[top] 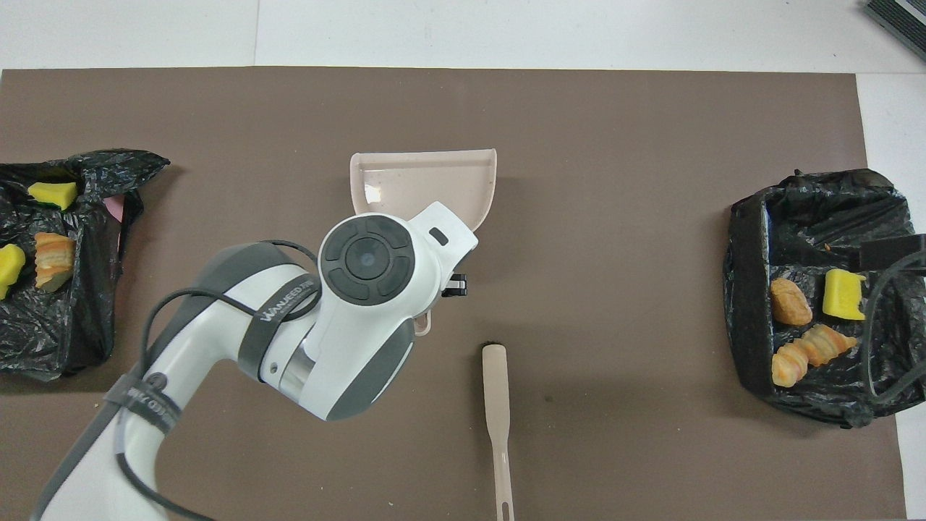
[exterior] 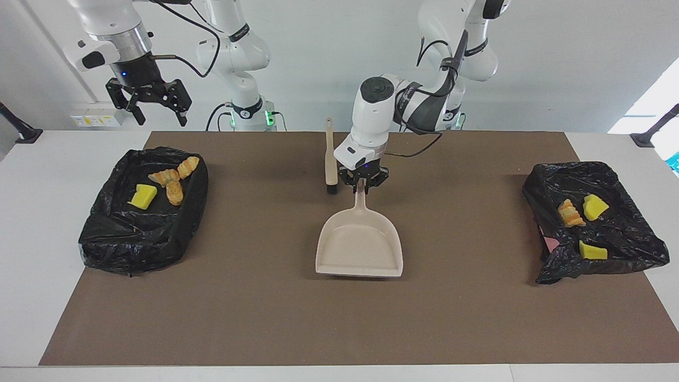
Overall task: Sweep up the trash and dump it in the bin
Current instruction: 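Bring the empty dustpan back to the table center with the left gripper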
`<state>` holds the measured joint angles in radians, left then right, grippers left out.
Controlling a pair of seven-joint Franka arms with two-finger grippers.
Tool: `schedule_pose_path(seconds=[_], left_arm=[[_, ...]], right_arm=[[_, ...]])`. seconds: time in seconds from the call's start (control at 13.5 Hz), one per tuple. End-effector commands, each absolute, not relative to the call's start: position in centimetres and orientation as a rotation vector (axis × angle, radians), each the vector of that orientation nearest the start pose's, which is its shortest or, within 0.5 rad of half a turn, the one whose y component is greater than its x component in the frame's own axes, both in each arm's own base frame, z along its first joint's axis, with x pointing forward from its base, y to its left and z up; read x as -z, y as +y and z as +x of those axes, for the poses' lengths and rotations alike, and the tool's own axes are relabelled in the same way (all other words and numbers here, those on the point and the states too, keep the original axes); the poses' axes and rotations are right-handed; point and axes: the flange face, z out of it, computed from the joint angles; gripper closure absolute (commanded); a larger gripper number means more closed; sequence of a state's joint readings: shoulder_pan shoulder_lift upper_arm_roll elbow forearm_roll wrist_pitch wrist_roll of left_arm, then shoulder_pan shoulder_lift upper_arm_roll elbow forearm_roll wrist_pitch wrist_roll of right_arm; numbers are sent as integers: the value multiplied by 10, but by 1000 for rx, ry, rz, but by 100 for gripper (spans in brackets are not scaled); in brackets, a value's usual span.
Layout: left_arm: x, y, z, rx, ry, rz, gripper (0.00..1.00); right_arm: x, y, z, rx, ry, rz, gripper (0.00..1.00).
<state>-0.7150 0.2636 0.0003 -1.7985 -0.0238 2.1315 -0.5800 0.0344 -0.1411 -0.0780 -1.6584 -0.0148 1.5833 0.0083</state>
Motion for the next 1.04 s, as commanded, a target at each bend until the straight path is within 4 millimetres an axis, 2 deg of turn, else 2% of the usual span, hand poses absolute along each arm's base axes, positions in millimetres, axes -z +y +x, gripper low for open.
schedule_pose_path(seconds=[0.0, 0.07, 0.3, 0.52, 0.81, 0.89, 0.96], left_arm=[[-407, -422, 480, 114, 177, -3214, 100], [-404, -428, 475, 113, 184, -3214, 100], [-403, -428, 475, 122, 162, -3220, 100], [-382, -433, 476, 103, 161, -3211, 100], [-374, -433, 478, 106, 106, -3213, 100], [-375, -428, 483, 110, 89, -3214, 68], [-374, -425, 486, 109, 79, -3214, 49]], right_arm=[[-660, -29, 511, 117, 58, -3141, 0], [-660, -29, 511, 117, 57, -3141, 0], [-659, -29, 512, 115, 58, -3141, 0], [-659, -29, 512, 115, 60, -3141, 0], [-660, -29, 511, 117, 58, -3141, 0], [-660, -29, 511, 117, 57, -3141, 0], [-660, -29, 511, 117, 57, -3141, 0]])
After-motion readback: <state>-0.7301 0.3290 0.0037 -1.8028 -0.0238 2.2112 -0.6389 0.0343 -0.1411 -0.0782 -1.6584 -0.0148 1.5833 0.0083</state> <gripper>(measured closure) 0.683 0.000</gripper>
